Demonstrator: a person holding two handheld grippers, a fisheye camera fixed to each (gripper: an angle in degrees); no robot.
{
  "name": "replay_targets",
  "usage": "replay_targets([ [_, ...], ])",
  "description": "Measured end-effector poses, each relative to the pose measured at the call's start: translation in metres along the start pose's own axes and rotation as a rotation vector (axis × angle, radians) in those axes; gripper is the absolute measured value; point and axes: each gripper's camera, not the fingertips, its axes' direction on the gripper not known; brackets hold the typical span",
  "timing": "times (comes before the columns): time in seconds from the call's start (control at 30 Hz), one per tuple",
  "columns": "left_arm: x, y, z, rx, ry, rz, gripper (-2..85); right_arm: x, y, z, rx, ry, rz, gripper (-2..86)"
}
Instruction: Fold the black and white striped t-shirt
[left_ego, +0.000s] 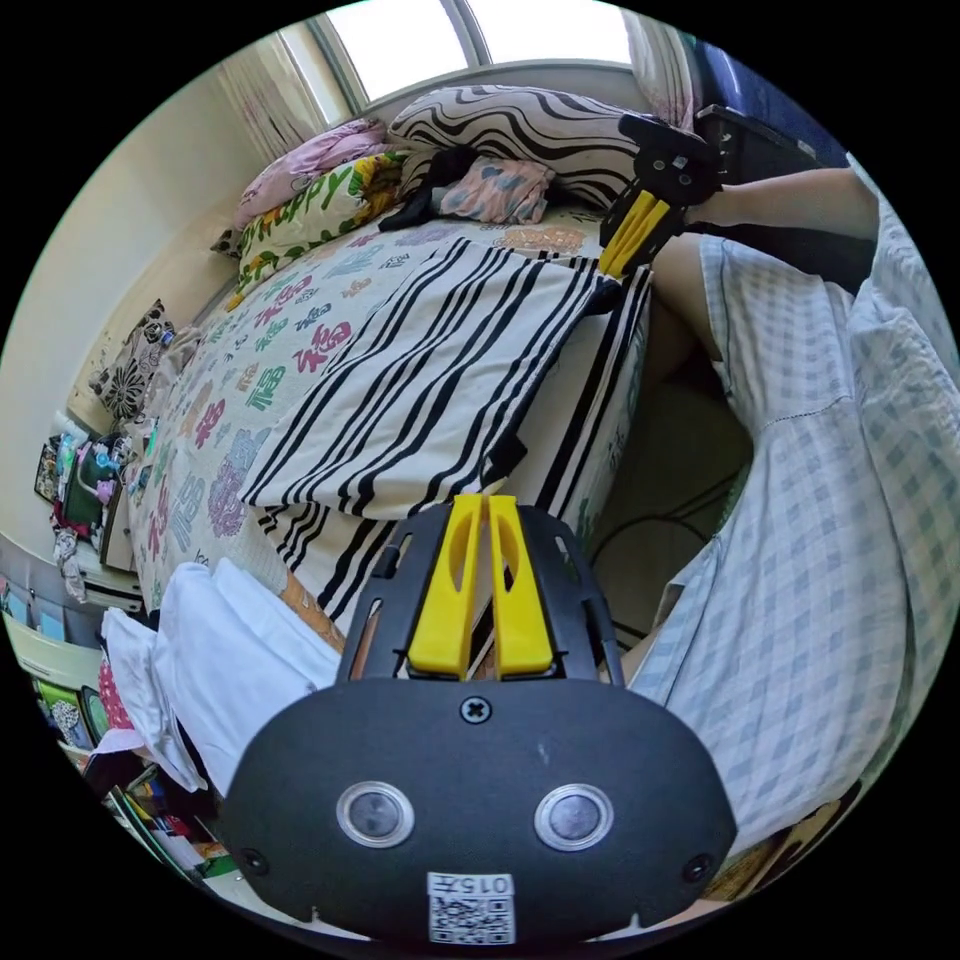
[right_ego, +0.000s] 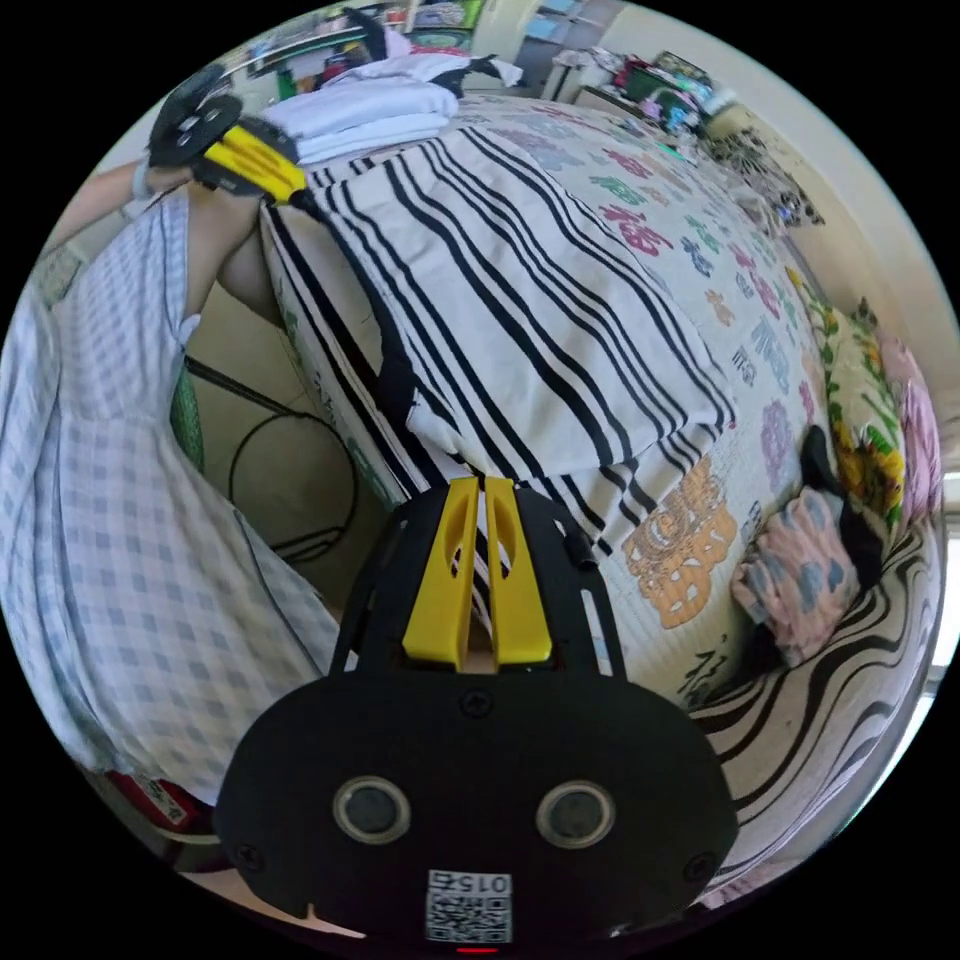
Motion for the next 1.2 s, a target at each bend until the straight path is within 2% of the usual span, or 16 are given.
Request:
replay_targets([
  [0.17,-0.006,0.003,0.017,-0.099,0.084,-0.042,-0.5,0.020,0.005,0.030,-0.041,-0.144,0.104,-0.2],
  [0.53,-0.034,0.024,0.001,-0.095,0.192,-0.081,-0.3,0.049,0.024,0.047,-0.092,-0.145,0.046,0.9],
  [0.63,-0.051,0.027,0.007,-0.206,0.286,-0.095,0.0,0.072,0.030,0.058,-0.104,-0.263,0.139,2.6],
  [0.77,-0.083,0.039,-0.007,-0.269,0.423,-0.130,0.6,0.121,0.056,0.059,-0.058,-0.447,0.313,4.1],
  [0.87,-0.130,0.057,-0.035,-0.182,0.420,-0.290,2.5,0.168,0.082,0.044,0.116,-0.507,0.491,5.1],
  [1.03,-0.247,0.093,-0.070,0.156,0.372,-0.801,8.2,0.257,0.108,0.031,0.428,-0.644,0.752,6.2],
  [1.07,-0.257,0.095,-0.070,0.181,0.356,-0.835,8.7,0.278,0.107,0.032,0.469,-0.673,0.783,6.5],
  [1.2,-0.323,0.105,-0.045,0.140,0.310,-1.036,10.4,0.339,0.086,0.051,0.408,-0.664,0.854,9.1],
])
